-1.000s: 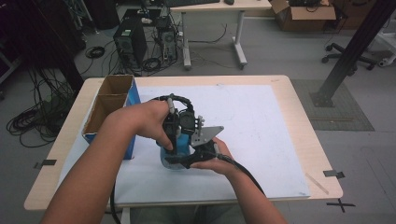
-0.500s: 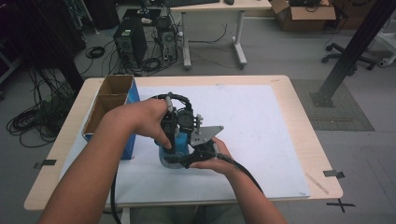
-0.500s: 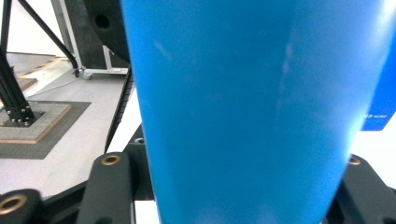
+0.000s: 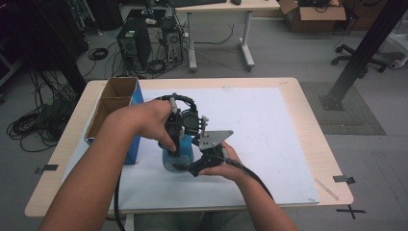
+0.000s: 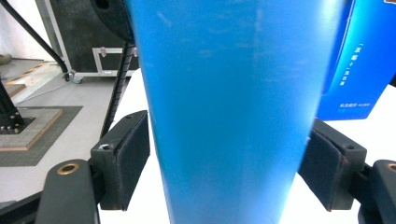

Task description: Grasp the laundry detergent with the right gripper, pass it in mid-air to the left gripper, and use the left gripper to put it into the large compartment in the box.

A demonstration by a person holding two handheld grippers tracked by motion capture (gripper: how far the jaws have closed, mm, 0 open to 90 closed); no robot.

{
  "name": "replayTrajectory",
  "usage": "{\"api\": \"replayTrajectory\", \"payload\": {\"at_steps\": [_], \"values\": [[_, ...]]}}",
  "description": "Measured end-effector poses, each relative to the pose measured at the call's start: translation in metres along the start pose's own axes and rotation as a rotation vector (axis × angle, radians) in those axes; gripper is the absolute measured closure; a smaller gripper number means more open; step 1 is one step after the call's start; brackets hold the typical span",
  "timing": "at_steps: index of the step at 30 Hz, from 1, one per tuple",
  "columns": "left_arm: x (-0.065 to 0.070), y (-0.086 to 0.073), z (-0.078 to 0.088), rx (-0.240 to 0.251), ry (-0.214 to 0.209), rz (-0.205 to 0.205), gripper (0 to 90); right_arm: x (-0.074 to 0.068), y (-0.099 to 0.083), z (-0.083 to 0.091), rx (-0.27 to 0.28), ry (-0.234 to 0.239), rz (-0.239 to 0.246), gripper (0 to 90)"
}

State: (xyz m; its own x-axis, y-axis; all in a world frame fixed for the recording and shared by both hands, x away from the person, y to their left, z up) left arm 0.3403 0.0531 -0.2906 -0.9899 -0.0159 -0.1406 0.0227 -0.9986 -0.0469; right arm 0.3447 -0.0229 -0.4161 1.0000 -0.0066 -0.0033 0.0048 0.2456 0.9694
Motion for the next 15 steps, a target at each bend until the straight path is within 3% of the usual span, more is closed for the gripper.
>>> {"api": "replayTrajectory", "payload": {"at_steps": [8,15], "values": [[-0.002,0.001,0.002,0.005,0.006,0.003,38.4,0.001,0.000,0.005,-0.002,-0.021,0.000,18.6],[-0.003,0.004,0.006,0.010,0.012,0.002,38.4,0.002,0.003,0.015,-0.028,-0.055,0.007,7.7]]}}
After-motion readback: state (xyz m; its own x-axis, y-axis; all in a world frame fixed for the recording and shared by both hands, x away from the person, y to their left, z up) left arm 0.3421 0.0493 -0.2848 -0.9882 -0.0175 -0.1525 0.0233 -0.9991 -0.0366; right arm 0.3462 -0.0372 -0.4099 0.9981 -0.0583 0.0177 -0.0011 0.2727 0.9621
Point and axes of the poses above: each handheld gripper's, and its own axes: z roughly backward along the jaws, y roughly out of its top, x roughly to its right, the point moved 4 cm from there along -z, roughly forward along the jaws, and after that the axes turned 4 degrees about y, right-handed, at the moved point
